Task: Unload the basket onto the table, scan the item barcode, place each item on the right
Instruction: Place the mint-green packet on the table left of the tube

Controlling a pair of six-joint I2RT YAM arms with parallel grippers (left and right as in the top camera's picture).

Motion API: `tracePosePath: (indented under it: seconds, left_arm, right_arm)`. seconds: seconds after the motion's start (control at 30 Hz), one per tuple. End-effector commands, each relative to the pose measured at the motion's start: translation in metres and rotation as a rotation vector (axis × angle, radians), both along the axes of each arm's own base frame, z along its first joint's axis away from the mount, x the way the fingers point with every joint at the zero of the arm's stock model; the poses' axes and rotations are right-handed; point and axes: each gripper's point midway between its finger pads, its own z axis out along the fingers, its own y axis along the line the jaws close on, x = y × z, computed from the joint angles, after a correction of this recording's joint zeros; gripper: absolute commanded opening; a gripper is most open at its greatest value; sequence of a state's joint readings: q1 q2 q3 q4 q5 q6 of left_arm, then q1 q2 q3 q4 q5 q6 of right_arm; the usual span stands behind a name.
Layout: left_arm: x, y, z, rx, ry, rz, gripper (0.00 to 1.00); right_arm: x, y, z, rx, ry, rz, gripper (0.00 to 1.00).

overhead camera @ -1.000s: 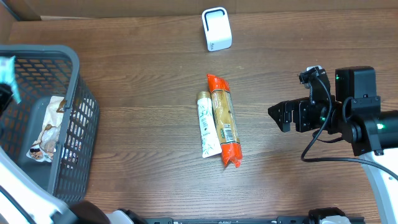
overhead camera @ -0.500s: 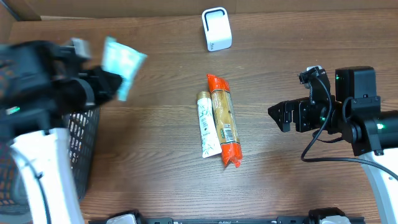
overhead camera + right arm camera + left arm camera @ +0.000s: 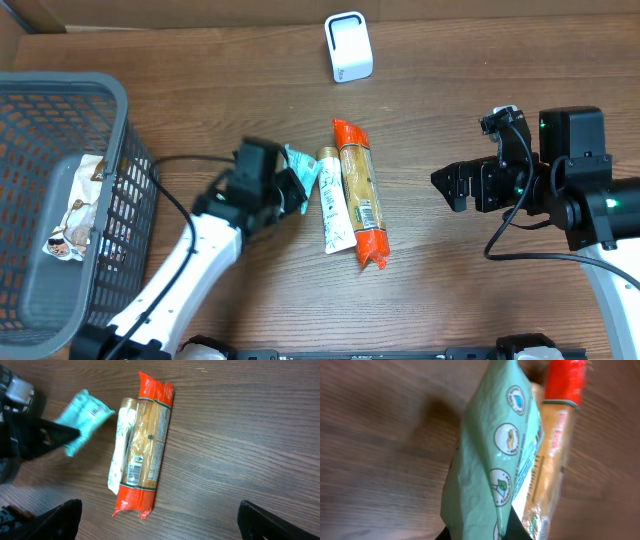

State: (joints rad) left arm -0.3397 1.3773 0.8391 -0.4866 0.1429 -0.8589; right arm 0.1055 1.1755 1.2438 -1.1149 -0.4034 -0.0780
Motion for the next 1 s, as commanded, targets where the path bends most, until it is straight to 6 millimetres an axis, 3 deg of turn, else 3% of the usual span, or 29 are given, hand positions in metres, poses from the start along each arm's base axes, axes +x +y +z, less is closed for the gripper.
tracePosePath:
  seconds: [0.0, 0.17, 0.2, 0.27, 0.3, 0.37, 0.5, 0.67, 0.77, 0.97]
  left_arm:
    - [-0.004, 0.012, -0.020, 0.009, 0.015, 0.253, 0.04]
    - [-0.016, 0.013, -0.035, -0.036, 0.067, 0.401, 0.04]
    - [-0.016, 0.013, -0.035, -0.034, 0.067, 0.398, 0.13]
    - [-0.015, 0.012, -0.035, -0.032, 0.063, 0.391, 0.75]
    - [-0.014, 0.012, -0.034, -0.031, 0.055, 0.381, 0.86]
    - [-0.009, 0.007, -0.030, -0.030, 0.023, 0.329, 0.97]
    - [0.003, -0.013, -0.017, -0.069, -0.063, 0.170, 1.00]
    - [0.028, -0.034, 0.025, -0.087, -0.234, -0.022, 1.00]
    - [0.043, -0.028, 0.065, -0.036, -0.311, -0.072, 1.00]
    - [0.054, 0.007, 0.136, 0.103, -0.334, -0.103, 1.00]
  right_arm:
    - [0.004, 0.000, 0.010, 0.005, -0.030, -0.002, 1.00]
    - [0.004, 0.000, 0.010, 0.005, -0.030, -0.002, 1.00]
    - [0.004, 0.000, 0.010, 0.005, -0.030, -0.002, 1.00]
    - [0.004, 0.000, 0.010, 0.005, -0.030, -0.002, 1.00]
    - [0.004, 0.000, 0.010, 0.005, -0.030, -0.002, 1.00]
    - [0.004, 0.000, 0.010, 0.005, -0.031, -0.002, 1.00]
    - [0.004, 0.000, 0.010, 0.005, -0.029, -0.002, 1.00]
    - [0.004, 0.000, 0.010, 0.005, -0.029, -0.002, 1.00]
    - [0.003, 0.000, 0.010, 0.005, -0.026, -0.002, 1.00]
    - [0.003, 0.000, 0.010, 0.005, -0.027, -0.002, 1.00]
